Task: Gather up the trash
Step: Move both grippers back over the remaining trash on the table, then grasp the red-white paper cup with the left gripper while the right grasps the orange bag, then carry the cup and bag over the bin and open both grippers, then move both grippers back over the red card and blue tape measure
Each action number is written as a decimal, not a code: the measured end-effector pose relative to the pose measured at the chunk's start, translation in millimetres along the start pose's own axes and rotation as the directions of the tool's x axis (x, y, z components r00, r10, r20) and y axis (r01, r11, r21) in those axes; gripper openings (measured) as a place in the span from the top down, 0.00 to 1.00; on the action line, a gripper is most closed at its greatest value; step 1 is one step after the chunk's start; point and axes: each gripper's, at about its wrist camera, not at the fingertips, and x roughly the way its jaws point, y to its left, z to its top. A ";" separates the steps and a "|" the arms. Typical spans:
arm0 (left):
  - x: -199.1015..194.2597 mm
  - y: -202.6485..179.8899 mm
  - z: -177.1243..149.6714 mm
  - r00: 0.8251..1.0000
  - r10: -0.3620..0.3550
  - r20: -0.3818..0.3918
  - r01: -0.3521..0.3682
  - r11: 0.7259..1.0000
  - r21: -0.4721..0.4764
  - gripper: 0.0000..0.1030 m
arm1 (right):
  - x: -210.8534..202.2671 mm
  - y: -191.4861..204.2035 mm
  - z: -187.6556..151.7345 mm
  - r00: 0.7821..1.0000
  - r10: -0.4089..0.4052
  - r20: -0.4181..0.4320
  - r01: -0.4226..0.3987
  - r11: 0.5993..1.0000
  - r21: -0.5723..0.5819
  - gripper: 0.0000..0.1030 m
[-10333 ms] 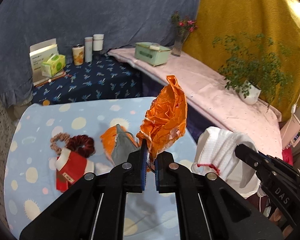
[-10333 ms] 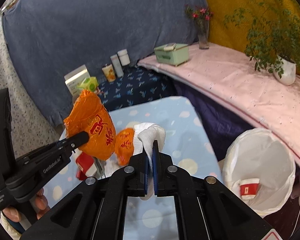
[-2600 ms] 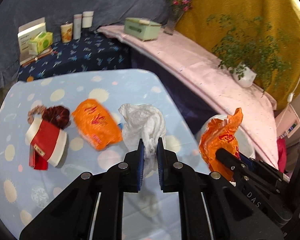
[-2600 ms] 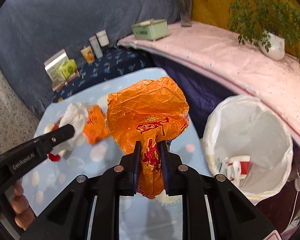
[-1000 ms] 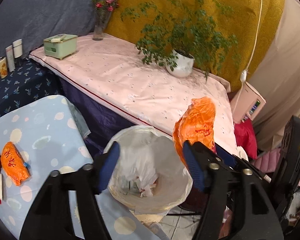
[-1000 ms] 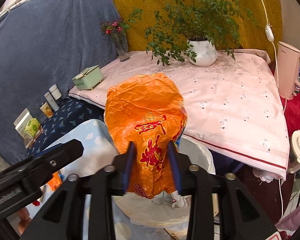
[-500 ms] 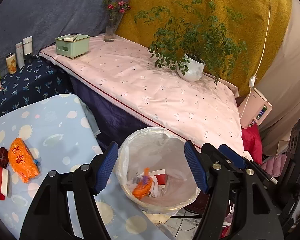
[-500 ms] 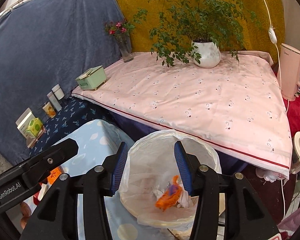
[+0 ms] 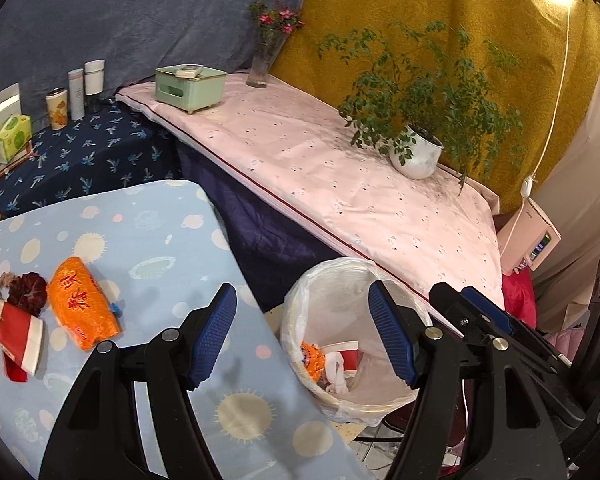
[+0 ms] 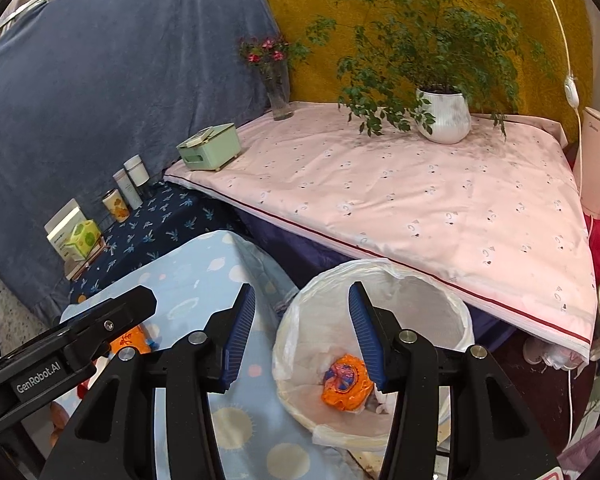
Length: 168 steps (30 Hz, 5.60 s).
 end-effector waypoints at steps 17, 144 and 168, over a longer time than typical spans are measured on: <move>-39.9 102.6 -15.3 0.990 0.135 0.039 -0.126 0.978 -0.165 0.29 | 16.1 87.6 -23.7 0.994 0.090 -0.060 -0.096 0.989 -0.112 0.46; 35.5 -97.3 0.2 0.996 -0.071 -0.050 0.078 0.983 0.168 0.58 | 13.2 -81.8 -20.2 1.000 0.015 0.002 -0.015 0.987 0.159 0.87; 17.7 -51.3 0.4 0.999 0.034 0.011 -0.035 0.995 0.096 0.26 | 11.0 -50.6 -19.5 1.000 0.007 0.014 -0.009 0.995 0.103 0.59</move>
